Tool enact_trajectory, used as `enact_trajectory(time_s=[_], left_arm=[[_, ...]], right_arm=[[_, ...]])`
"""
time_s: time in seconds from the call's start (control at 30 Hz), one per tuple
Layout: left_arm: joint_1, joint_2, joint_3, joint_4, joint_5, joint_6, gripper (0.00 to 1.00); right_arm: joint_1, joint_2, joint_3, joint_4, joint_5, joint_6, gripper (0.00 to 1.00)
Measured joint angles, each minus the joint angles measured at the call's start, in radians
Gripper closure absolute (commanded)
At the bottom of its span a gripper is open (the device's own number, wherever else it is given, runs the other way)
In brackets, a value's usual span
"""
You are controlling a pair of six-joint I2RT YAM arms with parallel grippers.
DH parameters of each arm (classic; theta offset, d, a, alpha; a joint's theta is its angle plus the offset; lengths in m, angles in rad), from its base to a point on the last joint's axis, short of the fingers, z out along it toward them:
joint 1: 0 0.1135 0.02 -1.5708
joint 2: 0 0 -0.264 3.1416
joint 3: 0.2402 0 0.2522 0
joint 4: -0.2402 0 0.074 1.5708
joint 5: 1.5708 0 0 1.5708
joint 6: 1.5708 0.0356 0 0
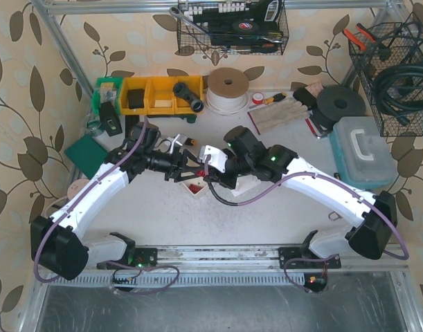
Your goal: Install the large spring
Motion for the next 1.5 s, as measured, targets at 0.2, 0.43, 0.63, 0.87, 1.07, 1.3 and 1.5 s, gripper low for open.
enact_trajectory(time_s=[0.2,0.43,0.63,0.87,1.07,1.3,1.5], left_arm=[[0.000,0.000,0.000,-0.001,0.000,0.002,0.48],[0.000,0.000,0.000,-0.001,0.000,0.005,0.55],[0.000,0.001,0.000,-0.005,-0.002,0.008,0.69],[0.000,0.001,-0.002,-0.014,-0.026,0.019,1.00],[0.000,0.001,-0.002,-0.004,-0.035,0.025,1.00],[0.000,0.007,0.001,0.010,-0.047,0.021,1.00],[0.000,0.022,-0.003,0.134,-0.049,-0.056,1.00]], right_arm=[[0.000,0.014,0.008,-0.004,0.000,-0.002,1.00],[0.000,0.019,0.014,-0.010,0.000,-0.007,1.00],[-0.001,0.024,0.030,-0.024,0.000,-0.007,1.00],[-0.002,0.041,0.045,-0.043,0.009,-0.006,0.87],[0.002,0.042,0.048,-0.043,0.045,0.037,0.47],[-0.002,-0.032,-0.005,0.044,0.076,0.131,0.45],[-0.076,-0.186,-0.132,0.169,-0.004,0.328,0.22]])
